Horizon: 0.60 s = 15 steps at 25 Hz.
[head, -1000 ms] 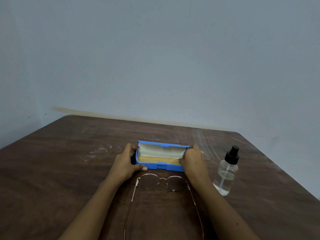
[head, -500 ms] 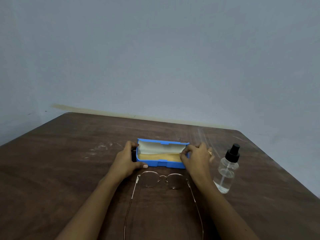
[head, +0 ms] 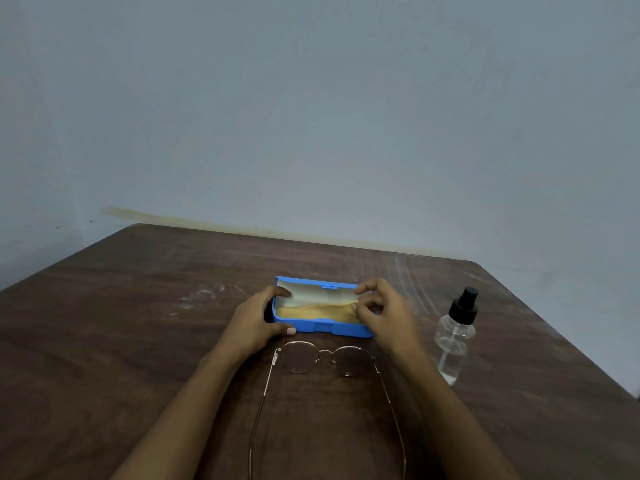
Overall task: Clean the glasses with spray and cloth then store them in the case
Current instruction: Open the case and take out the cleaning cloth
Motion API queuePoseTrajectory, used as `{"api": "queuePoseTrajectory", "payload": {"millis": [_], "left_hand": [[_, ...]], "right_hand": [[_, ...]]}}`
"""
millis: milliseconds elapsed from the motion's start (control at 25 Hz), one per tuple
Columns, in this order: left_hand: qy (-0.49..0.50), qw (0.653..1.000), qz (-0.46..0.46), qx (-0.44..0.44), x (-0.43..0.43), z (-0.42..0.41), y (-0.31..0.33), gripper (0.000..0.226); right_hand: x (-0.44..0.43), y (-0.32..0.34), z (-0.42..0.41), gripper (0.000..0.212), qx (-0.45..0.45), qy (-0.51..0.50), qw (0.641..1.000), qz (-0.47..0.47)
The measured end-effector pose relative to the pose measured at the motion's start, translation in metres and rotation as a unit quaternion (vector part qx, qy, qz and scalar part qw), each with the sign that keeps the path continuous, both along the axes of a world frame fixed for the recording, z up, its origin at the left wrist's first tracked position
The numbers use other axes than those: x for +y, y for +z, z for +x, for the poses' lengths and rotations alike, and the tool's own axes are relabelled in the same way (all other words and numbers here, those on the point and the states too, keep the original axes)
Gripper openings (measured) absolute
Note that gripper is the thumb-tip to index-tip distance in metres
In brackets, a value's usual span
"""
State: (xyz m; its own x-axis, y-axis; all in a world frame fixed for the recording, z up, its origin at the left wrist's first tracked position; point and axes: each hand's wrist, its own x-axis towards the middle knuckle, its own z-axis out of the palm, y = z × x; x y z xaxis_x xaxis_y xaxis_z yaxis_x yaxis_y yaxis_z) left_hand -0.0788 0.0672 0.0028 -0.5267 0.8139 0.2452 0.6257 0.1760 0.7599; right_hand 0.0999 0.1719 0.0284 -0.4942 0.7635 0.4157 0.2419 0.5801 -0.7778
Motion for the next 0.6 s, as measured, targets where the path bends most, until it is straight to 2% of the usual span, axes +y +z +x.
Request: {"api": "queuePoseTrajectory", "payload": {"millis": [280, 400, 600], "left_hand": [[-0.004, 1.0, 0.004, 0.017, -0.001, 0.0, 0.001, 0.049], [-0.007, 1.0, 0.009, 0.011, -0.003, 0.001, 0.002, 0.048], [-0.002, 0.999, 0.029, -0.017, -0.003, -0.001, 0.0, 0.044]], "right_hand": [[-0.007, 0.01, 0.002, 0.035, 0.059, 0.068, 0.995, 0.05], [-0.01, 0.011, 0.002, 0.036, 0.105, 0.076, 0.991, -0.018], [-0.011, 0.016, 0.003, 0.021, 0.175, 0.108, 0.971, -0.12]]}}
